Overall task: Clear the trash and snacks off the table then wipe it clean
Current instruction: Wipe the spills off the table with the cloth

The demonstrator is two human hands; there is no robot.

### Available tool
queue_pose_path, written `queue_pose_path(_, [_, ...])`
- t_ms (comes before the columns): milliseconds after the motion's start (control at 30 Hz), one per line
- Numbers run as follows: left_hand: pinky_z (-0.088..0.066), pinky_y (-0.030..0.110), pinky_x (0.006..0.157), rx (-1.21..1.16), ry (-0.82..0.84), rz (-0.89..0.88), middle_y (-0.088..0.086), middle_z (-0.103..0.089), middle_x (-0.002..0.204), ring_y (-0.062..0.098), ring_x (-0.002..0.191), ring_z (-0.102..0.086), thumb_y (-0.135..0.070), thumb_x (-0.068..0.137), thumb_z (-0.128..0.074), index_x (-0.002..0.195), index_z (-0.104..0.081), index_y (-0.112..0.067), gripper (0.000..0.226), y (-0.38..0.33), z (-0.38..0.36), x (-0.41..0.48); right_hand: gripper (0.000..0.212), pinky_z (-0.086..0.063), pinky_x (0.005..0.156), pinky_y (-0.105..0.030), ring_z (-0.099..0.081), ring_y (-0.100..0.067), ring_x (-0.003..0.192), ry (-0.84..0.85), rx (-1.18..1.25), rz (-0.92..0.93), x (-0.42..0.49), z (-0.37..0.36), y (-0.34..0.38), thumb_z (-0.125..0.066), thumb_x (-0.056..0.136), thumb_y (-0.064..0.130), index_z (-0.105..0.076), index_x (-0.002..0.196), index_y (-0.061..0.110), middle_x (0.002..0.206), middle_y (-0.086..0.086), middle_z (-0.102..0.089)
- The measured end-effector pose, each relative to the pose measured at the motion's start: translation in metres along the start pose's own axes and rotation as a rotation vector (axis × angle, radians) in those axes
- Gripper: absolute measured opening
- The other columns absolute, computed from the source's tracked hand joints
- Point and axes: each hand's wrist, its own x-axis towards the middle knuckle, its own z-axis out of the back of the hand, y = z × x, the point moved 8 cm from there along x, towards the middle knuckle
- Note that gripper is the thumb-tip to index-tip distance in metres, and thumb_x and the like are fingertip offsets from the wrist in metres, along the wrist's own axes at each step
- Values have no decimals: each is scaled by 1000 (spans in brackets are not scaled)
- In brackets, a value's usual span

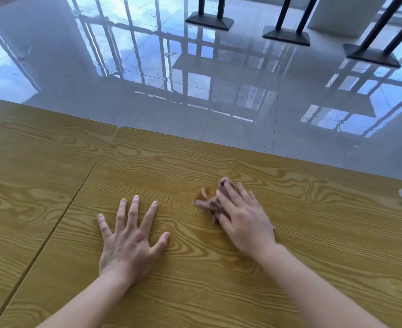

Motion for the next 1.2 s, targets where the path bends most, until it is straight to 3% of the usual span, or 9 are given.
queue_pose_path(133, [7,67,113,3,0,5,2,4,164,24,149,14,-82,82,-8,151,3,-44,80,1,0,0,58,-16,122,-42,-7,-19,153,-6,-36,85,-65,-11,-9,-30,102,50,-23,155,29,166,7,-9])
queue_pose_path(267, [7,67,113,5,-6,5,2,4,164,23,149,14,-83,81,-9,151,1,-44,80,-1,2,0,59,-7,124,-43,-6,-25,153,-34,44,-366,11,20,-48,-26,103,48,-20,156,23,166,0,-7])
queue_pose_path(333, [8,65,113,-12,-9,8,1,2,164,22,149,13,-82,82,-12,151,-1,-45,79,1,2,0,61,-4,124,-44,-2,-26,153,-3,86,-420,33,20,-30,-24,103,50,-17,157,24,166,-3,-3])
queue_pose_path(500, [7,64,114,-96,-15,11,-4,-1,164,18,149,8,-66,87,-22,149,-11,-49,65,5,4,0,59,-17,120,-44,-12,-23,152,-32,43,159,-97,-14,78,-38,99,51,-35,152,25,165,1,-14])
queue_pose_path(567, [10,61,115,-124,3,9,-8,3,164,14,149,11,-62,87,-21,148,-10,-52,63,7,4,0,57,-23,117,-43,-16,-22,151,-6,26,240,-122,-21,72,-41,99,50,-38,150,25,164,1,-19])
queue_pose_path(800, [10,62,113,-64,47,81,-7,9,163,15,147,18,-69,89,-9,142,1,-64,53,61,1,-30,62,-7,124,-45,-2,-26,153,-32,57,-421,-24,7,11,-26,102,51,-17,157,23,166,-2,-2])
queue_pose_path(1033, [17,60,113,-53,25,135,-9,24,160,16,144,29,-74,84,6,138,19,-63,57,65,-6,-49,60,-11,122,-43,-5,-22,153,21,26,210,-98,-27,121,-34,99,51,-31,153,24,165,0,-14])
queue_pose_path(1100, [18,59,113,-47,13,127,-9,23,160,17,144,28,-75,84,6,139,18,-62,57,65,-8,-49,62,-11,121,-42,-4,-20,153,10,-20,156,-111,-24,82,-31,99,53,-27,154,25,165,1,-12])
queue_pose_path(1200, [16,59,113,-44,-16,139,-8,19,161,18,146,24,-74,85,5,139,16,-62,57,65,-7,-49,62,-10,124,-44,-1,-23,153,-27,-28,-223,-81,-1,9,-25,101,50,-16,157,23,166,-2,-2])
